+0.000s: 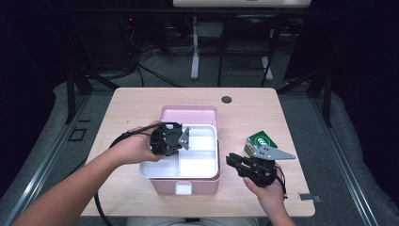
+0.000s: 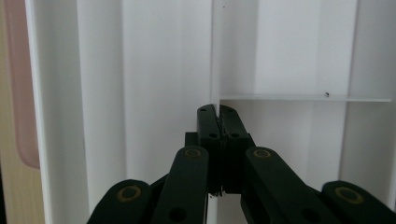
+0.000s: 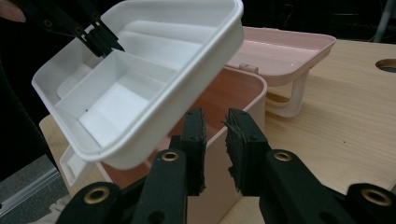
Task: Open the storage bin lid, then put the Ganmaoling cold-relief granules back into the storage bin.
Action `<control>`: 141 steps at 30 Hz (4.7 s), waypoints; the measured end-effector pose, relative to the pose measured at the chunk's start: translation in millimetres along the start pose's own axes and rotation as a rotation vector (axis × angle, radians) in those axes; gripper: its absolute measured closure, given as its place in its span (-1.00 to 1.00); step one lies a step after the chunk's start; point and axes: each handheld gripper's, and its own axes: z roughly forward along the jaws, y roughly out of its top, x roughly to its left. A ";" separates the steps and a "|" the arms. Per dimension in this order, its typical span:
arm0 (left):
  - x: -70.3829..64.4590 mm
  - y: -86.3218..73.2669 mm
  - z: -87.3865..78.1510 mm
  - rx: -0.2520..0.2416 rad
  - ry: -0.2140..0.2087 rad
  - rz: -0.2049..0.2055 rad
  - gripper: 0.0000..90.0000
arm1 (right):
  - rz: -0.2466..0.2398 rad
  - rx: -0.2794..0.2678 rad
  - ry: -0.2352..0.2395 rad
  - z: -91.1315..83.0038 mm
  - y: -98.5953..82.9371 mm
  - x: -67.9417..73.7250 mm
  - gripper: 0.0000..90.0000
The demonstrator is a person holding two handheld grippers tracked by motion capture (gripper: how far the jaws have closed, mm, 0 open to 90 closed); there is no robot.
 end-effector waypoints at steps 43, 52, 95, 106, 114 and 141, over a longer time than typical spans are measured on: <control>3.9 -191.4 -26.0 0.067 0.066 -0.692 1.00 | -0.003 0.020 -0.023 3.7 0.7 -1.2 0.44; 5.9 -214.3 13.0 0.110 0.029 -0.782 1.00 | 0.005 0.029 -0.038 4.8 0.4 -3.0 0.26; -11.4 -240.6 101.1 0.082 -0.057 -0.991 0.27 | -0.137 0.443 -0.211 17.5 50.0 -57.4 -0.26; -17.5 -240.6 94.3 0.035 -0.083 -0.964 0.05 | -0.066 0.786 -0.279 45.6 67.7 -85.9 -0.69; -17.1 -239.6 90.1 0.012 -0.086 -0.987 0.04 | -0.003 0.958 -0.350 62.0 69.7 -115.0 -0.85; -16.1 -243.5 84.8 0.010 -0.078 -1.022 -0.08 | 0.132 1.079 -0.323 81.5 52.3 -164.2 -0.73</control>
